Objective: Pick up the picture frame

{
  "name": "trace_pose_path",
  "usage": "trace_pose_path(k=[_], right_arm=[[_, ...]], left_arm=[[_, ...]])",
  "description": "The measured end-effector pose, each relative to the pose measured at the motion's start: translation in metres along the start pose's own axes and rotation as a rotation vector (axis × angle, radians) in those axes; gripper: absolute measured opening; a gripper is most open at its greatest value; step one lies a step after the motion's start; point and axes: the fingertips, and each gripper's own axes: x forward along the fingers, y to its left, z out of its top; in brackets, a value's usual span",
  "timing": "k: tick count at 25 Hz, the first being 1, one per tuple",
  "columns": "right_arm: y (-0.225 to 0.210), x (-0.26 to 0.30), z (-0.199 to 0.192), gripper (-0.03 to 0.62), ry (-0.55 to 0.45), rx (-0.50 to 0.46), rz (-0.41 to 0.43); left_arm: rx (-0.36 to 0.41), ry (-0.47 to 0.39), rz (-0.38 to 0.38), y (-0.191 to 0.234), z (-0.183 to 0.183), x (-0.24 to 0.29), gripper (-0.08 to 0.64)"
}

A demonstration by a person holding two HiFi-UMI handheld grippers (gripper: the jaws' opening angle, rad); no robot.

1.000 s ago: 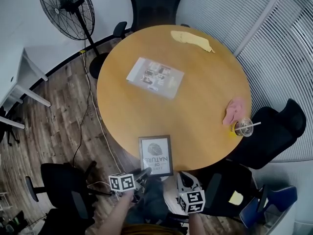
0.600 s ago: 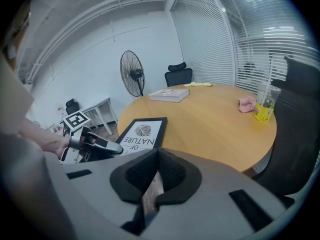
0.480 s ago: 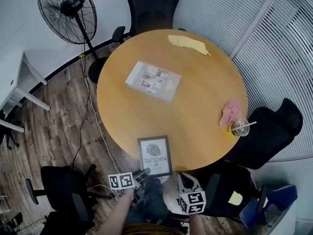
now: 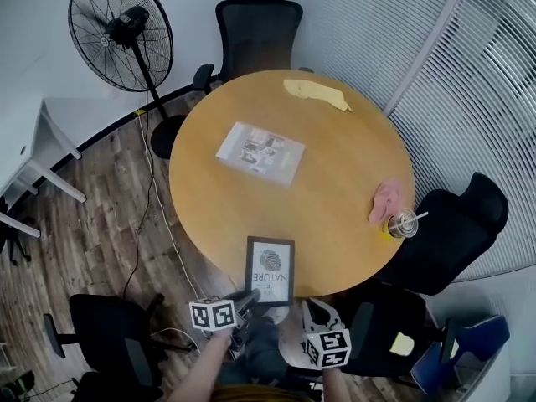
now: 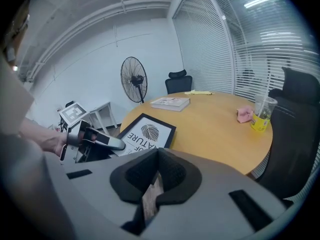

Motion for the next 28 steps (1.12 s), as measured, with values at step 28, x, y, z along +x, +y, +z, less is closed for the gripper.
trace_pose_path(k=[28], right_arm=[[0.009, -0.044, 0.022, 0.012, -0.123, 0.046, -0.105]], left_arm=[[0.206, -0.125, -0.002, -0.051, 0.027, -0.046, 0.055]])
